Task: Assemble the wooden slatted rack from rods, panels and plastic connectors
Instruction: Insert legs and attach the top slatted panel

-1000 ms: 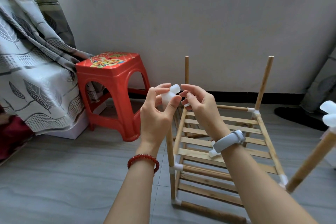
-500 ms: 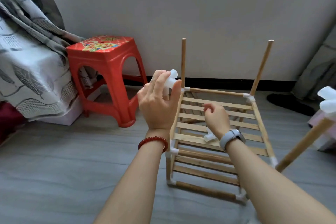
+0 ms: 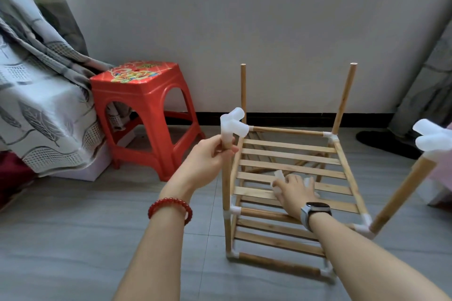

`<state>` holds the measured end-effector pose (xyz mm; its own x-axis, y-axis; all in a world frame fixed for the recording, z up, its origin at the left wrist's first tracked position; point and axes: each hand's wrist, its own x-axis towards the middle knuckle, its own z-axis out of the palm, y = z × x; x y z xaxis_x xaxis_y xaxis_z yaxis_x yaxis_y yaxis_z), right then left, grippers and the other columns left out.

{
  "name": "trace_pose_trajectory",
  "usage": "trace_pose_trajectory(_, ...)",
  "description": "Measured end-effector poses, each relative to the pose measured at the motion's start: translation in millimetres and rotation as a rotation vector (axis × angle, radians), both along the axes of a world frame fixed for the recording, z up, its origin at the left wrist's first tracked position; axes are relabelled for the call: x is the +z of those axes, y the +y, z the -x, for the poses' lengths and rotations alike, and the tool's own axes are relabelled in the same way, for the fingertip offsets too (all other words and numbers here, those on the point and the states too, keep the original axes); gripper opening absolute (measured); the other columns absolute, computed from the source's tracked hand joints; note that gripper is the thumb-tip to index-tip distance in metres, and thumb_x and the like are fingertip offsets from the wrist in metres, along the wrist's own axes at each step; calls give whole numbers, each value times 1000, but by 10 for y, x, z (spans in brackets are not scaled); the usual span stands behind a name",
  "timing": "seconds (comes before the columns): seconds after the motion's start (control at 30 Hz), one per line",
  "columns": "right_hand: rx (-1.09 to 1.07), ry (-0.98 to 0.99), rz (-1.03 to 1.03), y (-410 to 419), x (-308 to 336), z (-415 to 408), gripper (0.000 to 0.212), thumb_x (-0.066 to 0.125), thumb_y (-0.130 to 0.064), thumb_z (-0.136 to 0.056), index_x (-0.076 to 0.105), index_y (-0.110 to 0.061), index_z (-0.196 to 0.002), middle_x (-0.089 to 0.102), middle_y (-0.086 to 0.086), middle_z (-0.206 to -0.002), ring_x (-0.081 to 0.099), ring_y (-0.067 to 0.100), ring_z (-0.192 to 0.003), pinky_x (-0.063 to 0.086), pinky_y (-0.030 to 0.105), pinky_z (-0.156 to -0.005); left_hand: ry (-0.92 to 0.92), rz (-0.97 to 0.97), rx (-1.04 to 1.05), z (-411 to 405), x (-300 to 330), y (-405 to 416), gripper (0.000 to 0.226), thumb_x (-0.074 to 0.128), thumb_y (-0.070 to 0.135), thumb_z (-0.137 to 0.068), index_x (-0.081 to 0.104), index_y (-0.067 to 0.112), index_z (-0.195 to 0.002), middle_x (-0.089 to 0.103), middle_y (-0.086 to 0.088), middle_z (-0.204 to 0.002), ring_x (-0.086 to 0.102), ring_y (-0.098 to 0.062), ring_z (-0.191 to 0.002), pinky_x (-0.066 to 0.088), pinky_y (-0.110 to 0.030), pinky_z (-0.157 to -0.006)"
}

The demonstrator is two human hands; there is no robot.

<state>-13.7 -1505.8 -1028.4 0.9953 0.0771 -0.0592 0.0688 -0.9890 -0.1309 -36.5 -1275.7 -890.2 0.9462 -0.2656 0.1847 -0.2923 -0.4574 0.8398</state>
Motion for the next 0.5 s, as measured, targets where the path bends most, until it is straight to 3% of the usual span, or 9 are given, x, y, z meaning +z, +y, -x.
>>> trace_pose_trajectory(0.1, 2, -10, -362, 106, 208, 12, 28, 46, -29, -96, 46, -24, -123, 41, 3, -120, 54, 22, -97, 47, 34, -86, -18, -46, -41, 16, 15, 2, 19, 54, 7, -92, 61, 24, -95, 69, 11, -93, 63, 3, -91, 48, -20, -85)
trace_pose_trajectory(0.23, 34, 37, -517, 48, 466, 82, 5, 48, -24, -94, 52, -23, -97, 45, -4, -104, 53, 19, -97, 44, 28, -78, -81, -31, -64, 88, -2, -190, 21, 57, 10, -90, 60, 30, -85, 69, 8, -88, 66, -5, -87, 53, -27, -84)
trace_pose_trajectory(0.37, 30, 170, -652, -155, 724, 313, 5, 50, -23, -93, 54, -24, -92, 47, -13, -94, 53, 8, -76, 45, 16, -58, -81, 16, -131, 194, -47, -529, 15, 60, 12, -89, 62, 27, -86, 69, 9, -86, 66, -3, -83, 53, -23, -79)
trace_pose_trajectory(0.5, 13, 199, -744, -562, 944, 643, 9, 55, -17, -90, 58, -25, -93, 51, -6, -100, 53, 11, -79, 47, 19, -65, -134, 37, -111, 311, -129, -1059, 7, 59, 15, -90, 59, 22, -88, 64, 10, -84, 64, -6, -81, 51, -23, -76)
